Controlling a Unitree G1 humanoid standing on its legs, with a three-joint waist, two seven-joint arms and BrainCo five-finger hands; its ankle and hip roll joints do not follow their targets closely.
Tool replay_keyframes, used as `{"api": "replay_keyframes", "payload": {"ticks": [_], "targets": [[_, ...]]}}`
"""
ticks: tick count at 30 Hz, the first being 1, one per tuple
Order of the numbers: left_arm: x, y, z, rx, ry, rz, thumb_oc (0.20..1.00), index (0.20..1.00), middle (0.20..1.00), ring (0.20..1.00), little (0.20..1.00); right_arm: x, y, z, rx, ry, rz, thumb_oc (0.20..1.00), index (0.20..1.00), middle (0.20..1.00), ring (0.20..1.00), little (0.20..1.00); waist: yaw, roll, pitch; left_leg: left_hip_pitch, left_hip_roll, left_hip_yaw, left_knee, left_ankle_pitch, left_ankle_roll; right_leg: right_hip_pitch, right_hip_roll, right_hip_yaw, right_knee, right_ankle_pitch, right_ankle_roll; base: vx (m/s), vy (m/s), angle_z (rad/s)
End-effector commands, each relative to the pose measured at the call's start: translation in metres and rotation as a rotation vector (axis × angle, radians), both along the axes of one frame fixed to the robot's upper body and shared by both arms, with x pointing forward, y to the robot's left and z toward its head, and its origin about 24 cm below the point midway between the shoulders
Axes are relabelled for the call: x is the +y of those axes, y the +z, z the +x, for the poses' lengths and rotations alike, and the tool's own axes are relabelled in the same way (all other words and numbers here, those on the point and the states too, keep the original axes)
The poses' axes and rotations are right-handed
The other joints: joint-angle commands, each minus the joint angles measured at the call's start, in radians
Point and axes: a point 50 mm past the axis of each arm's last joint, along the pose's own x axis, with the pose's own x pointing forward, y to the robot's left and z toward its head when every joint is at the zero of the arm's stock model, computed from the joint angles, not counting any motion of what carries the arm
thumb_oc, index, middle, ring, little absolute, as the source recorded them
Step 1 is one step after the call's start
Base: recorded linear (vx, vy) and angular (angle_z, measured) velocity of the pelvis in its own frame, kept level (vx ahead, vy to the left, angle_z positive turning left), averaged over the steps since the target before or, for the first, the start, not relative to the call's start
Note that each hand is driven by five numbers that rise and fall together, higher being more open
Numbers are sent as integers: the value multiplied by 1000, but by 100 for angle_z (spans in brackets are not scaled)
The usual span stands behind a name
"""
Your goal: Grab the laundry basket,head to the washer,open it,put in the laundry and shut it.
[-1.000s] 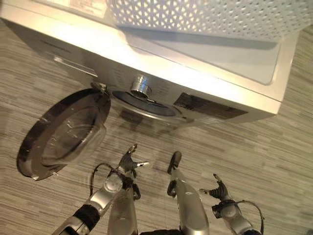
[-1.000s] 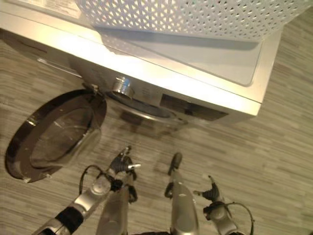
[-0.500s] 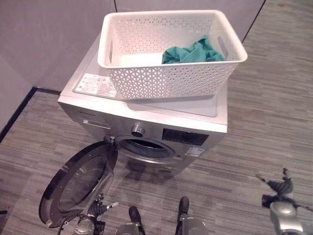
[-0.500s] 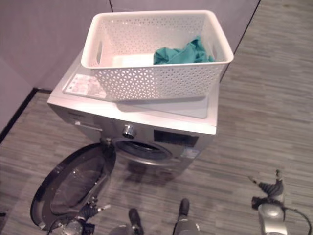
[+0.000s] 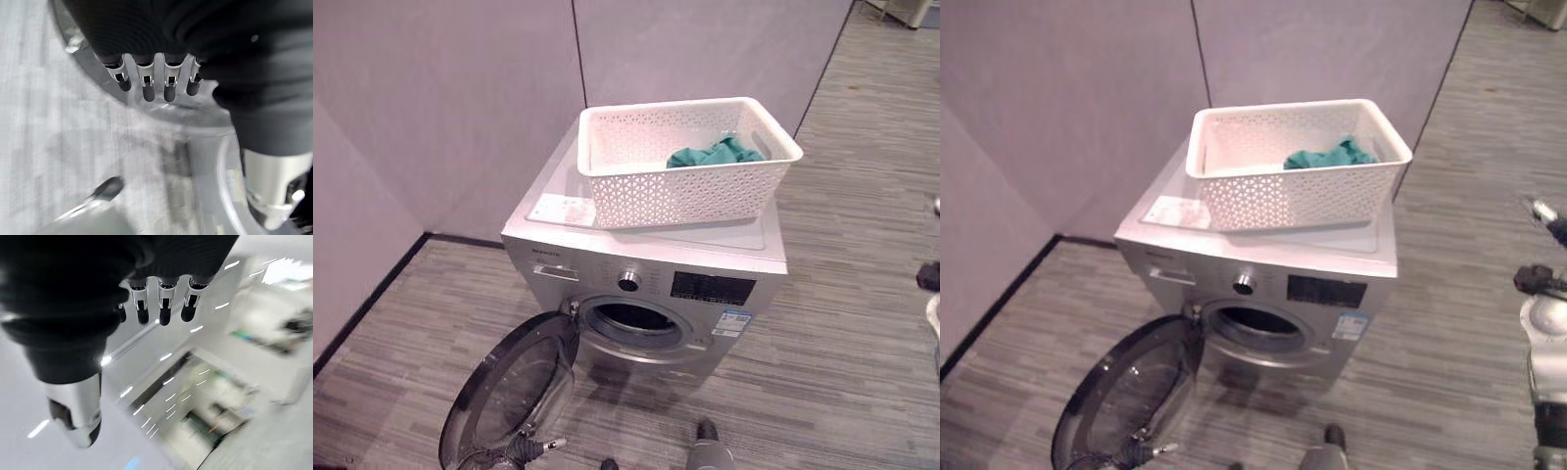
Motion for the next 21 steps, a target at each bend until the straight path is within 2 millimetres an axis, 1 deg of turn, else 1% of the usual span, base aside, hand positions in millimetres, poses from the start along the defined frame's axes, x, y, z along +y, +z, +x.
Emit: {"api": "replay_keyframes", "payload": {"ticks": [1, 2, 3, 4, 5, 6, 7, 8, 9, 10, 11, 12, 13, 14, 15, 16, 18, 19, 20, 21], "targets": [[9, 13, 32, -91, -79, 37, 1000, 1000, 1000, 1000, 1000, -5, 54, 18, 27, -36, -148, 1000, 1000, 1000, 1000, 1000, 52, -56, 27, 47, 17, -151, 88, -161, -30, 15, 7, 23, 57, 92, -17, 175, -219, 97], [8, 11, 31, -69, -105, 45, 1000, 1000, 1000, 1000, 1000, -5, 67, 28, 82, -38, -193, 1000, 1000, 1000, 1000, 1000, 61, -82, 21, 50, 13, -199, 102, -163, -41, 36, 17, 49, 91, 79, -15, 123, -165, 105], [8, 11, 31, -70, -101, 42, 1000, 1000, 1000, 1000, 1000, -3, 68, 29, 81, -35, -195, 1000, 1000, 1000, 1000, 1000, 56, -80, 21, 49, 12, -200, 103, -163, -41, 34, 16, 48, 96, 76, -15, 156, -198, 143], [8, 11, 30, -63, -98, 43, 1000, 1000, 1000, 1000, 1000, -2, 75, 33, 103, -28, -219, 1000, 1000, 1000, 1000, 1000, 58, -89, 18, 51, 20, -223, 110, -162, -48, 32, 29, 51, 126, 54, -18, 170, -209, 140], [12, 9, 25, -44, -94, 51, 1000, 1000, 1000, 1000, 1000, 7, 87, 41, 118, 10, -241, 1000, 1000, 1000, 1000, 1000, 70, -100, 5, 58, 38, -240, 110, -161, -59, 42, 44, 26, 142, 22, -33, 231, -280, 125], [14, 8, 21, -28, -92, 57, 1000, 1000, 1000, 1000, 1000, 14, 93, 47, 132, 41, -258, 1000, 1000, 1000, 1000, 1000, 76, -106, -5, 64, 50, -247, 103, -158, -66, 53, 51, 9, 139, 11, -42, 173, -207, 54], [12, 7, 21, -29, -87, 52, 1000, 1000, 1000, 1000, 1000, 17, 95, 49, 131, 47, -263, 1000, 1000, 1000, 1000, 1000, 69, -101, -5, 66, 52, -249, 101, -157, -67, 55, 51, 6, 138, 10, -43, 174, -216, 9], [16, 5, 15, -10, -68, 51, 1000, 1000, 1000, 1000, 1000, 29, 102, 60, 187, 106, -285, 1000, 1000, 1000, 1000, 1000, 80, -109, -28, 76, 80, -252, 80, -146, -84, 78, 68, -23, 116, -10, -55, 184, -263, 2], [19, 4, 9, 8, -44, 49, 1000, 1000, 1000, 1000, 1000, 44, 109, 73, 267, 159, -316, 1000, 1000, 1000, 1000, 1000, 81, -116, -44, 77, 105, -255, 59, -127, -101, 96, 83, -47, 90, -19, -65, 205, -314, 8], [20, 3, 6, 20, -30, 48, 1000, 1000, 1000, 1000, 1000, 52, 112, 78, 293, 185, -336, 1000, 1000, 1000, 1000, 1000, 81, -121, -49, 78, 116, -256, 48, -118, -109, 102, 90, -52, 81, -23, -70, 96, -174, 7], [19, 3, 7, 19, -28, 44, 1000, 1000, 1000, 1000, 1000, 54, 113, 78, 292, 186, -340, 1000, 1000, 1000, 1000, 1000, 77, -116, -48, 79, 117, -256, 46, -117, -110, 103, 91, -53, 80, -23, -70, 51, -101, 4], [20, 2, 5, 28, -13, 42, 1000, 1000, 1000, 1000, 1000, 60, 115, 82, 327, 209, -358, 1000, 1000, 1000, 1000, 1000, 75, -121, -51, 80, 127, -256, 38, -109, -117, 108, 97, -57, 74, -27, -76, 79, -122, 3], [22, 1, 2, 45, 9, 35, 1000, 1000, 1000, 1000, 1000, 70, 114, 85, 411, 251, -394, 1000, 1000, 1000, 1000, 1000, 70, -130, -62, 83, 148, -253, 18, -94, -134, 121, 108, -67, 58, -37, -85, 79, -121, 2], [22, 1, 2, 44, 10, 34, 1000, 1000, 1000, 1000, 1000, 71, 114, 85, 411, 252, -396, 1000, 1000, 1000, 1000, 1000, 68, -128, -62, 84, 149, -254, 17, -93, -135, 122, 108, -68, 57, -37, -85, 108, -121, 15], [22, 0, -2, 65, 15, 20, 1000, 1000, 1000, 1000, 1000, 74, 110, 85, 500, 301, -405, 1000, 1000, 1000, 1000, 1000, 65, -134, -70, 86, 163, -251, 3, -79, -148, 133, 116, -79, 49, -47, -91, 57, -48, 22], [22, -1, -2, 65, 16, 19, 1000, 1000, 1000, 1000, 1000, 74, 110, 85, 500, 301, -406, 1000, 1000, 1000, 1000, 1000, 64, -132, -70, 87, 163, -252, 2, -79, -148, 133, 116, -79, 49, -48, -91, 74, -57, 23], [19, -2, -6, 79, 4, -6, 1000, 1000, 1000, 1000, 1000, 70, 107, 81, 586, 308, -428, 1000, 1000, 1000, 1000, 1000, 65, -135, -73, 89, 171, -251, -13, -68, -157, 142, 119, -93, 43, -52, -93, 43, -29, 12], [16, -4, -12, 102, -5, -31, 1000, 1000, 1000, 1000, 1000, 65, 103, 74, 660, 317, -456, 1000, 1000, 1000, 1000, 1000, 62, -137, -76, 93, 178, -252, -32, -56, -166, 150, 123, -102, 37, -55, -93, 38, -26, 6], [16, -5, -12, 101, -5, -32, 1000, 1000, 1000, 1000, 1000, 65, 103, 74, 661, 317, -457, 1000, 1000, 1000, 1000, 1000, 62, -136, -75, 94, 178, -252, -33, -56, -166, 150, 123, -102, 37, -55, -93, 33, -25, 17], [16, -6, -20, 129, 7, -49, 1000, 1000, 1000, 1000, 1000, 59, 95, 70, 727, 322, -459, 1000, 1000, 1000, 1000, 1000, 59, -136, -76, 94, 183, -248, -44, -49, -173, 153, 124, -110, 31, -57, -94, 8, -8, 17]]}}
